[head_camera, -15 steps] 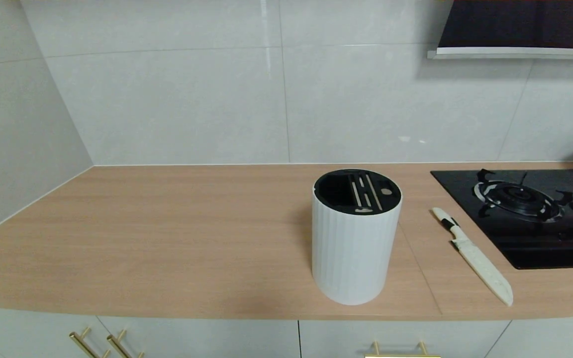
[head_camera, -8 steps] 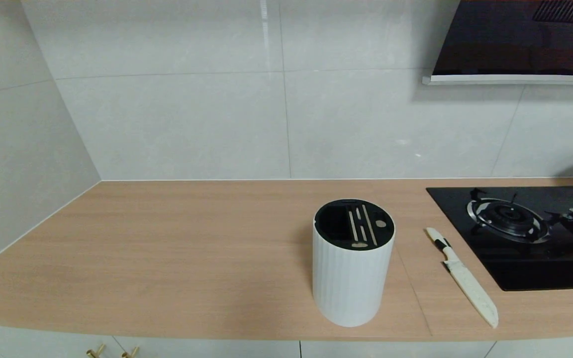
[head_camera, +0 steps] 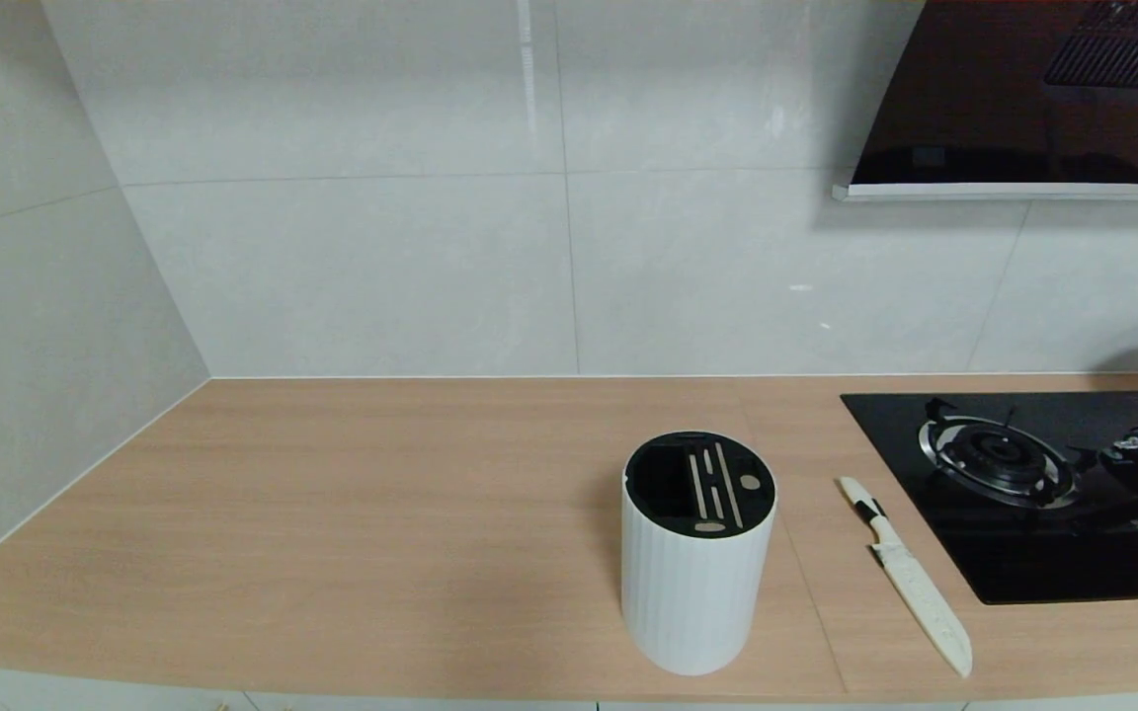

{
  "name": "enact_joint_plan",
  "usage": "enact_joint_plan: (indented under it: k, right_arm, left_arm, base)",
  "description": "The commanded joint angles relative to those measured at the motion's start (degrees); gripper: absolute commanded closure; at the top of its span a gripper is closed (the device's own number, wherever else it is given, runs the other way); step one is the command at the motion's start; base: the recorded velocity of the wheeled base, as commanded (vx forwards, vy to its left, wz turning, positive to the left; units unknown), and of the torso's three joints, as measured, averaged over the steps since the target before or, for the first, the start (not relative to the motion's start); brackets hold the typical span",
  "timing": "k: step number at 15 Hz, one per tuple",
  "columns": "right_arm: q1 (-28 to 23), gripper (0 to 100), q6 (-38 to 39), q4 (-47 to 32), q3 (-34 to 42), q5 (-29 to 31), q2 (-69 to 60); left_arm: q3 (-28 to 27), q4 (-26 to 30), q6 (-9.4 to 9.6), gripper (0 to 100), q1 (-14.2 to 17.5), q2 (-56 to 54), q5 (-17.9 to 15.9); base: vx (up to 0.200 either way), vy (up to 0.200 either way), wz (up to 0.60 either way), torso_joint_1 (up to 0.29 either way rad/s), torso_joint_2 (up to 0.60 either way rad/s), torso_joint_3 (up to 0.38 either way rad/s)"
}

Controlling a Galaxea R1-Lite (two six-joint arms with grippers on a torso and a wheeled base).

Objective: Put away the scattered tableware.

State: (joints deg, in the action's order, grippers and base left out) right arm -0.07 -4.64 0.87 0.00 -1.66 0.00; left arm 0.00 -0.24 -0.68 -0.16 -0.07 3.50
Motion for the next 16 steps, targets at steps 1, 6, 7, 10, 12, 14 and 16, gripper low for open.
enact_joint_plan:
  k: [1, 6, 7, 10, 12, 14, 16]
  right_arm:
    - [-0.01, 0, -0.01, 0.01, 0.0, -0.01, 0.0]
    - [-0.01, 0, -0.01, 0.01, 0.0, -0.01, 0.09]
    - [-0.01, 0, -0.01, 0.01, 0.0, -0.01, 0.0]
    - [-0.01, 0, -0.98, 0.72, 0.0, 0.34, 0.09]
    - [0.6, 0, -0.01, 3.79, -7.47, -0.45, 2.37]
    - [3.06, 0, -0.01, 2.3, -11.87, -2.82, 11.87]
    - [4.56, 0, -0.01, 2.47, -14.15, -3.88, 21.53]
  left_arm:
    - [0.0, -0.02, -0.02, 0, -0.02, 0.07, 0.02]
    - [0.0, -0.02, -0.02, 0, -0.02, 0.07, 0.02]
    - [0.0, -0.02, -0.02, 0, -0.02, 0.07, 0.02]
    - [0.0, -0.02, -0.02, 0, -0.02, 0.07, 0.02]
    - [0.0, -0.02, -0.02, 0, -0.02, 0.07, 0.02]
    - [0.0, -0.02, -0.02, 0, -0.02, 0.07, 0.02]
    - [0.0, -0.02, -0.02, 0, -0.02, 0.07, 0.02]
  base:
    - [0.0, 0.0, 0.0, 0.0, 0.0, 0.0]
    - [0.0, 0.0, 0.0, 0.0, 0.0, 0.0]
    - [0.0, 0.0, 0.0, 0.0, 0.0, 0.0]
    - [0.0, 0.0, 0.0, 0.0, 0.0, 0.0]
    - [0.0, 0.0, 0.0, 0.0, 0.0, 0.0]
    - [0.0, 0.0, 0.0, 0.0, 0.0, 0.0]
    - [0.0, 0.0, 0.0, 0.0, 0.0, 0.0]
